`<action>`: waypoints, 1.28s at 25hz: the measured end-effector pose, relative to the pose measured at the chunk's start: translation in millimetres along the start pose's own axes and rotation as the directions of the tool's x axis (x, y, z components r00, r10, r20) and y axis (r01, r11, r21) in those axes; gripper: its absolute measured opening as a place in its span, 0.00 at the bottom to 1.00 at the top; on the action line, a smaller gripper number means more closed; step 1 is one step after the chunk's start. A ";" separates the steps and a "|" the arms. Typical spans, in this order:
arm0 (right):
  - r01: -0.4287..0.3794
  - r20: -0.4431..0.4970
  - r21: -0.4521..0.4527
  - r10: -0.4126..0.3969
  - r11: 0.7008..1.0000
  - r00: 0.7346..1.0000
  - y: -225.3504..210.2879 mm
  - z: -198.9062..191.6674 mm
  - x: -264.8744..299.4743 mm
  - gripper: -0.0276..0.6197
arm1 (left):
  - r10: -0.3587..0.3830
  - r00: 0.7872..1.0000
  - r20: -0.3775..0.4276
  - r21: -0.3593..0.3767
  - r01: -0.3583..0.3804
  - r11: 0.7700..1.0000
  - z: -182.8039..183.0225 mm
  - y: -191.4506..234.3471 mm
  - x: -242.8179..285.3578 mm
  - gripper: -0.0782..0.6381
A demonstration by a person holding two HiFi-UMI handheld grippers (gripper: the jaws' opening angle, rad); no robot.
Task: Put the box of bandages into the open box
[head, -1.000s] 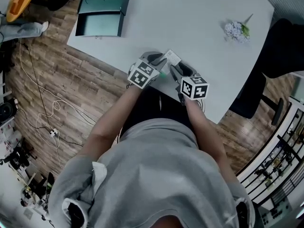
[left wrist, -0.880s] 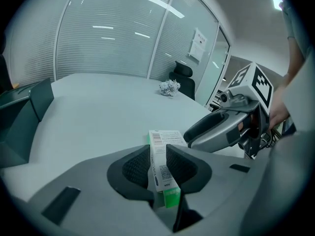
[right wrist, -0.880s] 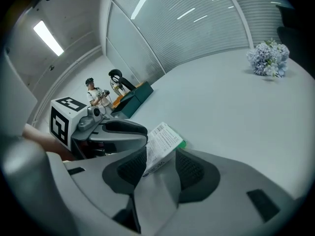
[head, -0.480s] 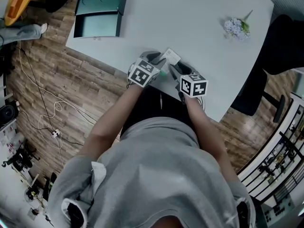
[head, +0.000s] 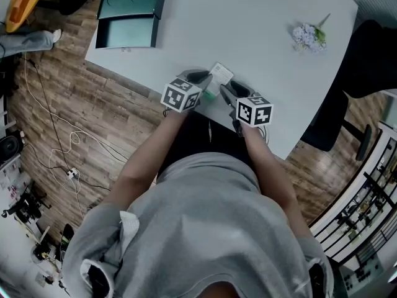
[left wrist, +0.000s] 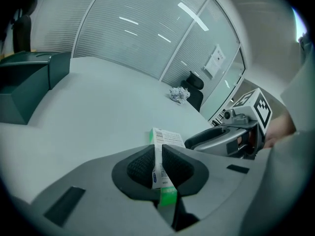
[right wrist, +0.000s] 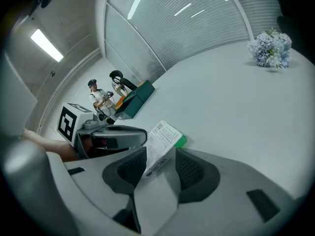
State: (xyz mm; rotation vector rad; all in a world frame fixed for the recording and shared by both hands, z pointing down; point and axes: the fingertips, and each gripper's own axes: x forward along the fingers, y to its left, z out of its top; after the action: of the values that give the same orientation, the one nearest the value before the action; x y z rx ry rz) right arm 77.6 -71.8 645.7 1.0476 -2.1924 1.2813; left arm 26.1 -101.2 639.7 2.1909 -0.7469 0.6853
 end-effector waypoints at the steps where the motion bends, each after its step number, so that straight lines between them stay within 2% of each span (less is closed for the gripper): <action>1: -0.009 -0.004 0.012 0.009 1.000 1.000 1.2 -0.8 1.2 0.30 | -0.001 1.000 -0.001 0.002 0.001 1.000 -0.1 0.7 -0.6 0.19; 5: -0.022 -0.015 0.061 0.023 0.998 1.000 5.6 -2.9 7.6 0.30 | -0.001 1.000 -0.002 0.001 0.001 1.000 -0.5 1.4 -2.3 0.19; 10: 0.011 -0.004 0.121 -0.011 0.993 1.000 0.1 3.4 11.5 0.30 | -0.013 1.000 -0.004 -0.032 0.013 0.999 -1.7 1.0 -3.9 0.19; 14: 0.006 0.023 0.074 -0.008 0.997 1.000 3.6 17.5 8.3 0.29 | -0.014 1.000 0.026 -0.065 0.016 0.998 -1.1 2.4 -11.4 0.19; 16: 0.005 0.042 0.038 -0.006 0.999 0.999 4.8 25.2 5.1 0.19 | 0.011 0.998 0.065 -0.063 -0.007 0.998 5.0 3.2 -18.1 0.19; 21: -0.029 0.098 0.014 0.027 0.999 0.995 14.8 44.8 -1.8 0.17 | 0.052 0.985 0.164 -0.058 -0.043 0.997 28.4 1.0 -38.2 0.17; 26: -0.086 0.155 -0.083 0.098 0.993 0.983 46.5 83.0 -3.9 0.16 | 0.136 0.955 0.262 -0.034 -0.132 0.991 55.4 11.2 -69.7 0.17; 29: -0.125 0.168 -0.173 0.154 0.977 0.974 76.8 107.9 0.7 0.16 | 0.225 0.923 0.311 0.007 -0.239 0.971 69.9 24.2 -97.2 0.17; 32: -0.156 0.169 -0.245 0.201 0.957 0.965 107.1 130.9 17.3 0.16 | 0.279 0.888 0.366 -0.034 -0.286 0.958 81.0 47.8 -125.8 0.17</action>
State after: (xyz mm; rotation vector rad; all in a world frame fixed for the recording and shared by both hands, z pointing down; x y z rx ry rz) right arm -10.8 -159.4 529.9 0.9310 -2.5614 0.9980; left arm -73.6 -152.4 529.6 2.2808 -1.2780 0.4199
